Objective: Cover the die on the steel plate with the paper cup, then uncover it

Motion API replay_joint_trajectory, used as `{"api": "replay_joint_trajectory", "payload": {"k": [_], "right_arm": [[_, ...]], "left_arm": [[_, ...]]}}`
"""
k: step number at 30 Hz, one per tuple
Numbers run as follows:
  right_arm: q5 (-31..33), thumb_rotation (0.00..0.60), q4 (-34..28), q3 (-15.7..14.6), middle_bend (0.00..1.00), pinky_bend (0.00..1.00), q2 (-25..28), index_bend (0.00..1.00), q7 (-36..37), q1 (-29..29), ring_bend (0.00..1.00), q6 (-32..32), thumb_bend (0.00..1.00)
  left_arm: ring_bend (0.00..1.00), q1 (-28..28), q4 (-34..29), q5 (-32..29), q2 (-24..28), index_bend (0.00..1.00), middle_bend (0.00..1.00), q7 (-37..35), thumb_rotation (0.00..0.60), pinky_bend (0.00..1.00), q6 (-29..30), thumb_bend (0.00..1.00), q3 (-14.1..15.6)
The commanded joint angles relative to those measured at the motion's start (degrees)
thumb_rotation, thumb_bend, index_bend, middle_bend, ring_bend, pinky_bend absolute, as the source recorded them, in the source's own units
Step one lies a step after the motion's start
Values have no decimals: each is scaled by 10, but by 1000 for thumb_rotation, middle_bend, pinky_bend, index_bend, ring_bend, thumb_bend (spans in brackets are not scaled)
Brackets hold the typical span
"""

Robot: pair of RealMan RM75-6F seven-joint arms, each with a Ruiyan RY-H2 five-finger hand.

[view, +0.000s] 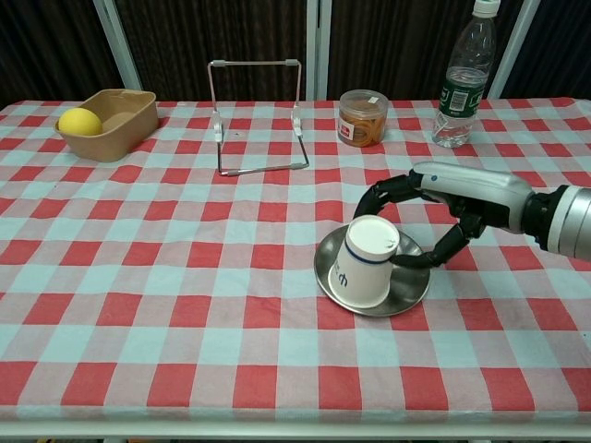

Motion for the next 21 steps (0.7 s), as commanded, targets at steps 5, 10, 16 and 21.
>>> {"api": "replay_joint_trajectory", "payload": {"k": [5, 10, 16, 21], "right_arm": [[51, 600, 40, 30, 318, 33, -18, 559, -18, -3, 45, 1, 314], [29, 600, 22, 16, 318, 33, -14, 559, -9, 0, 45, 6, 314], [13, 600, 16, 2, 321, 33, -5, 560, -7, 5, 45, 4, 319], [52, 600, 48, 29, 322, 33, -24, 559, -39, 0, 46, 8, 319]], "left_arm": [[88, -1, -1, 0, 1, 204, 198, -1, 600, 3, -1, 17, 0], [88, 1, -1, -4, 1, 205, 198, -2, 600, 3, -3, 17, 0], [88, -1, 0, -2, 0, 205, 198, 0, 600, 3, -3, 17, -1], [88, -1, 1, -3, 0, 204, 198, -1, 600, 3, -4, 18, -1]]}}
